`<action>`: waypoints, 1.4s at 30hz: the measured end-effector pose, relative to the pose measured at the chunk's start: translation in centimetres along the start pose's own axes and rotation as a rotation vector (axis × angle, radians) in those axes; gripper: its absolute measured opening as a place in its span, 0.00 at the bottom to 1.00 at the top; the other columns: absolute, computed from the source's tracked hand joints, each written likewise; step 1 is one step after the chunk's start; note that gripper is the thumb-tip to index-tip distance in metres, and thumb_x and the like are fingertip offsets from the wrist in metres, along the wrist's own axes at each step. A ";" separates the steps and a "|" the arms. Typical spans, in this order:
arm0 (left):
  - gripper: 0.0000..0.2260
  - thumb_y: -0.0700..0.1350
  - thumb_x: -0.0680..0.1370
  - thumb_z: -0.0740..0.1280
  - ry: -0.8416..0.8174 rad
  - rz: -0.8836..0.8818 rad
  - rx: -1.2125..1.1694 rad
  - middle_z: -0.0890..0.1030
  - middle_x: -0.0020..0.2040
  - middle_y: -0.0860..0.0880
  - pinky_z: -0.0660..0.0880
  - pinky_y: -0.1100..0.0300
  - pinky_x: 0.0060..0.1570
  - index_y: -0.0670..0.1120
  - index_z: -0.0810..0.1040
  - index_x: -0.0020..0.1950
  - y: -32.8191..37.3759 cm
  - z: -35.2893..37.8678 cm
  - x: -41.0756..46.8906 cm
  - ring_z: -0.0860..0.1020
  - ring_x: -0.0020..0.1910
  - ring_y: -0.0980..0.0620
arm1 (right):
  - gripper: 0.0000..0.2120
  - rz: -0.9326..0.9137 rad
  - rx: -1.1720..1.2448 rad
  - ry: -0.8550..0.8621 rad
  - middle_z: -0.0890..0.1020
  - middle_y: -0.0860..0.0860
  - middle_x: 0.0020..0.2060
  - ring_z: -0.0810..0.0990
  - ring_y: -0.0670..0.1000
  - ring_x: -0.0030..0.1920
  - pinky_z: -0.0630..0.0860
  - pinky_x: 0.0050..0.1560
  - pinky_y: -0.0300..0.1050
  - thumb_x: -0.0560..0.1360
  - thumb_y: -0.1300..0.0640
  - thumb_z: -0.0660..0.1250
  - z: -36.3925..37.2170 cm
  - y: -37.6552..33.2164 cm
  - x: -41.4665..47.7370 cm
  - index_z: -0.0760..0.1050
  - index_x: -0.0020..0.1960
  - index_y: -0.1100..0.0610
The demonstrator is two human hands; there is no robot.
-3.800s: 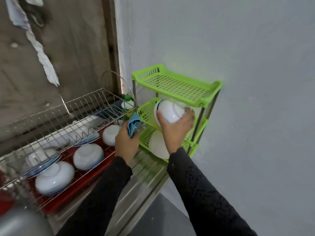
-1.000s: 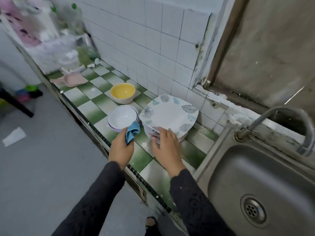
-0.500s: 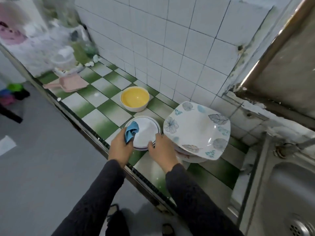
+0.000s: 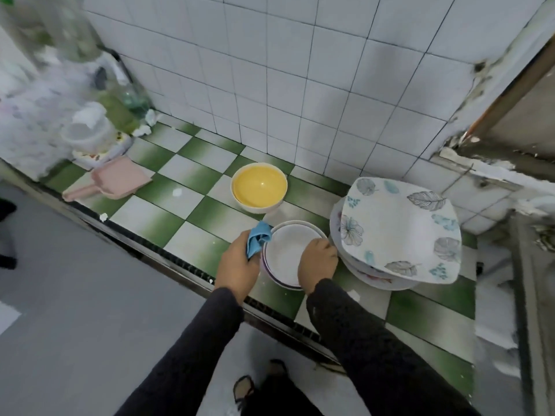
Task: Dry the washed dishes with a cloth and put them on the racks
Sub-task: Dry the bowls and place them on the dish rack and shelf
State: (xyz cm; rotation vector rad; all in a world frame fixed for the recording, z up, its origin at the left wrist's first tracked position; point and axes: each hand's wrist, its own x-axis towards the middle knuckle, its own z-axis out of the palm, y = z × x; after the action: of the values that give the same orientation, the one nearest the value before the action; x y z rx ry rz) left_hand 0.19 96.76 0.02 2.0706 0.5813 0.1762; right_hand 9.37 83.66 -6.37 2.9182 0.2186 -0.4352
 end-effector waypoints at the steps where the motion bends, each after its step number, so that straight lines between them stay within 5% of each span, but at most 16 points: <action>1: 0.11 0.41 0.80 0.64 -0.014 0.006 0.003 0.79 0.51 0.53 0.68 0.61 0.44 0.50 0.75 0.62 -0.1 0.0 0.4 0.75 0.47 0.53 | 0.30 0.029 0.001 0.021 0.68 0.64 0.70 0.74 0.60 0.65 0.76 0.59 0.46 0.82 0.53 0.61 0.2 -0.2 0.3 0.56 0.75 0.69; 8: 0.13 0.39 0.79 0.66 -0.068 0.005 -0.006 0.79 0.52 0.54 0.68 0.70 0.43 0.50 0.76 0.62 -0.2 0.6 3.4 0.75 0.48 0.54 | 0.31 0.106 0.038 -0.003 0.72 0.61 0.64 0.77 0.58 0.59 0.76 0.57 0.48 0.79 0.47 0.67 0.9 -0.9 1.6 0.61 0.71 0.65; 12: 0.11 0.40 0.79 0.67 -0.079 -0.001 -0.080 0.79 0.52 0.53 0.69 0.61 0.47 0.53 0.75 0.59 -0.2 0.6 5.1 0.76 0.48 0.53 | 0.18 0.127 0.108 0.017 0.74 0.57 0.60 0.79 0.54 0.56 0.77 0.52 0.45 0.81 0.54 0.64 0.2 -0.2 2.6 0.64 0.66 0.62; 19: 0.13 0.41 0.78 0.66 -0.142 0.020 -0.043 0.79 0.52 0.52 0.68 0.60 0.49 0.50 0.76 0.62 -0.8 -0.2 6.2 0.76 0.49 0.51 | 0.25 0.128 0.171 0.016 0.76 0.59 0.61 0.80 0.56 0.58 0.79 0.53 0.45 0.76 0.52 0.70 -1.3 0.5 2.9 0.64 0.66 0.63; 25: 0.15 0.41 0.77 0.66 -0.225 0.078 -0.090 0.79 0.53 0.52 0.68 0.63 0.47 0.48 0.77 0.64 -0.5 -1.8 6.8 0.75 0.49 0.54 | 0.08 0.021 0.192 0.111 0.78 0.57 0.55 0.79 0.54 0.51 0.71 0.43 0.42 0.80 0.62 0.59 -3.8 -0.2 1.8 0.69 0.59 0.60; 32: 0.16 0.41 0.78 0.66 -0.237 0.146 -0.081 0.78 0.55 0.49 0.69 0.58 0.52 0.49 0.76 0.65 -1.4 -2.8 7.9 0.75 0.52 0.50 | 0.16 -0.022 0.173 0.160 0.77 0.59 0.59 0.82 0.56 0.52 0.77 0.45 0.43 0.81 0.66 0.57 -4.2 -1.0 -0.6 0.62 0.68 0.61; 38: 0.14 0.44 0.78 0.67 -0.212 0.130 -0.091 0.81 0.52 0.48 0.73 0.55 0.50 0.49 0.76 0.64 -1.8 -3.6 8.3 0.77 0.49 0.46 | 0.37 0.074 0.206 0.186 0.63 0.67 0.73 0.78 0.65 0.57 0.78 0.51 0.54 0.77 0.73 0.54 -4.8 -0.7 -3.2 0.46 0.82 0.56; 42: 0.08 0.46 0.79 0.66 -0.210 0.142 -0.035 0.81 0.48 0.48 0.77 0.51 0.49 0.49 0.74 0.57 -1.4 -4.0 8.9 0.78 0.46 0.45 | 0.39 0.106 0.288 0.282 0.63 0.66 0.70 0.73 0.65 0.55 0.74 0.51 0.57 0.75 0.74 0.54 -6.4 -0.3 -5.2 0.52 0.81 0.51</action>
State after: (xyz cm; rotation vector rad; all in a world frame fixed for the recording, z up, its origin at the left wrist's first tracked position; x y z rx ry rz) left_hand 6.10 104.59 0.06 2.0650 0.3022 0.0497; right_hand 6.16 84.66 1.16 3.2488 0.0401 -0.0372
